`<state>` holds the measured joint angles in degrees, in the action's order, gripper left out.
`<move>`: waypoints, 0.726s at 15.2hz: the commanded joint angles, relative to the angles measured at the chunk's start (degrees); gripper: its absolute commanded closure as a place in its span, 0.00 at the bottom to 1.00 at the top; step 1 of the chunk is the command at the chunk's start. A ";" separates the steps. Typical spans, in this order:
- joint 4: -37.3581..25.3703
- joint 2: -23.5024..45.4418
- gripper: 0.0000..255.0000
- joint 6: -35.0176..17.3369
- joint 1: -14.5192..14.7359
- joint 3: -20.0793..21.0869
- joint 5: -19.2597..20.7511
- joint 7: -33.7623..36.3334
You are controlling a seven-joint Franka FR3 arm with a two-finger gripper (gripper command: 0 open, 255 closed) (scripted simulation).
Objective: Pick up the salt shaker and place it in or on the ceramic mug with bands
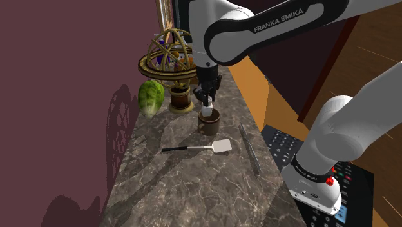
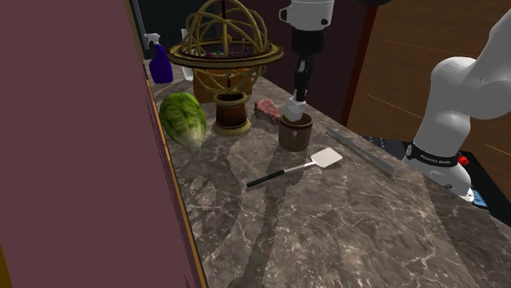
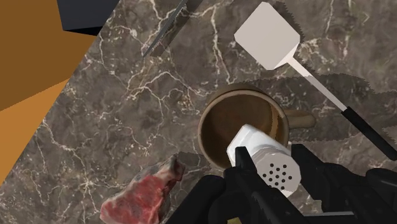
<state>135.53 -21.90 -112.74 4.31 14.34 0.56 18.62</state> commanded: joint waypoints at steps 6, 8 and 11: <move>0.00 0.00 0.00 0.00 0.00 0.00 0.00 0.00; -3.26 -0.74 0.00 3.98 0.10 -0.07 -0.16 -0.13; -6.40 -1.11 0.00 7.48 0.14 -0.10 -0.25 -0.20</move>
<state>129.88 -22.79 -106.27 4.39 14.21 0.39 18.39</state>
